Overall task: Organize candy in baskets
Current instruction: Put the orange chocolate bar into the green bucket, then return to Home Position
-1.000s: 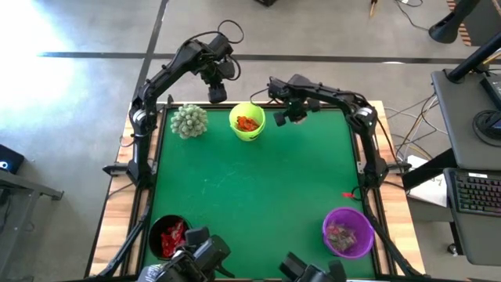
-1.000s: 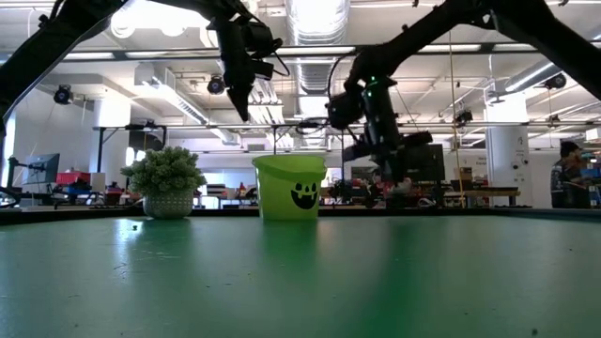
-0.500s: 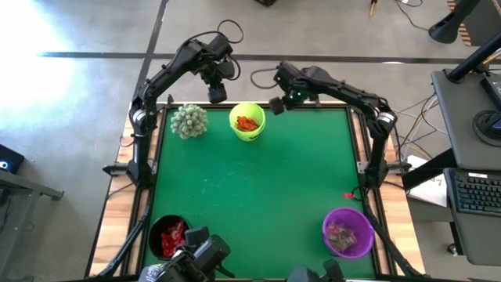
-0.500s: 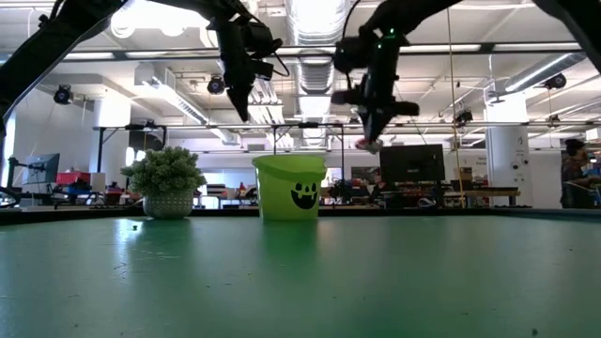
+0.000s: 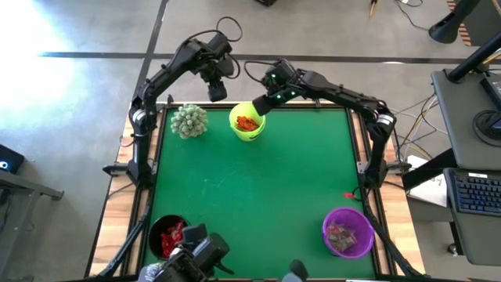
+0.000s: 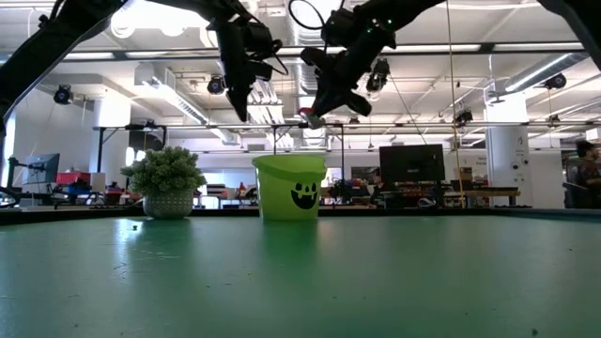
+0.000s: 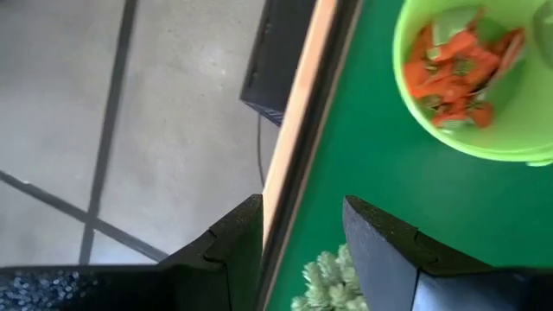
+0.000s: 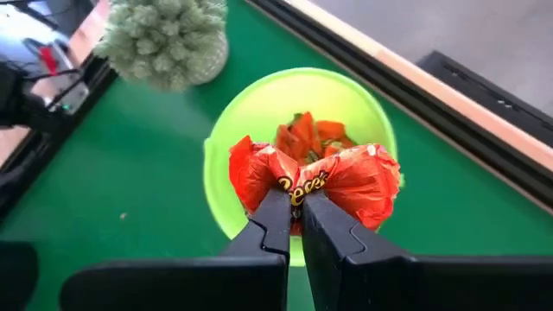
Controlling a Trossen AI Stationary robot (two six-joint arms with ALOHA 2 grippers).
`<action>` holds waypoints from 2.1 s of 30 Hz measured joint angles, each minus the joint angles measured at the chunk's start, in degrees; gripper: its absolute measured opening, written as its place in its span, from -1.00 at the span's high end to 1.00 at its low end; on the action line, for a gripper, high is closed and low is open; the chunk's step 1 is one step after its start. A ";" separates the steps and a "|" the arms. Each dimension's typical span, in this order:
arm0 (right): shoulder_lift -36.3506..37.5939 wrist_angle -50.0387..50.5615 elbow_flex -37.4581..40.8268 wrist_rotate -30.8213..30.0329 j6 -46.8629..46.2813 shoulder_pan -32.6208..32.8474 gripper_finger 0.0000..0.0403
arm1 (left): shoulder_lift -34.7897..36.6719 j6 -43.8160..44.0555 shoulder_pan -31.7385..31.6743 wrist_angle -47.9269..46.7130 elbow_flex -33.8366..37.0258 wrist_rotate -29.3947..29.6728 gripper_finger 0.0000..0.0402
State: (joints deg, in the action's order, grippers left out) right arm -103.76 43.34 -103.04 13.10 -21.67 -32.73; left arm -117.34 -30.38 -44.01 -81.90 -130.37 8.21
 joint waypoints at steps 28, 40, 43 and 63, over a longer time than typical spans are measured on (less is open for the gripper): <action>-3.87 -2.00 0.00 -1.07 8.30 3.23 0.41 | 0.44 2.53 -0.13 -0.39 0.00 0.24 0.28; 8.20 5.82 -0.52 -0.76 8.67 4.20 0.38 | 11.26 6.57 0.00 -3.26 0.00 -26.20 0.28; 12.46 10.10 -0.55 -0.91 8.47 4.30 0.39 | 14.35 6.21 0.11 -4.07 0.24 -35.76 0.28; 35.84 23.15 1.25 -1.17 4.54 13.23 0.45 | 44.59 -5.67 0.48 5.38 31.31 -73.53 0.28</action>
State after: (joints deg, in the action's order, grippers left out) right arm -67.92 66.49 -101.80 11.93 -17.12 -19.50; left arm -72.75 -36.05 -43.53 -76.52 -99.06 -65.32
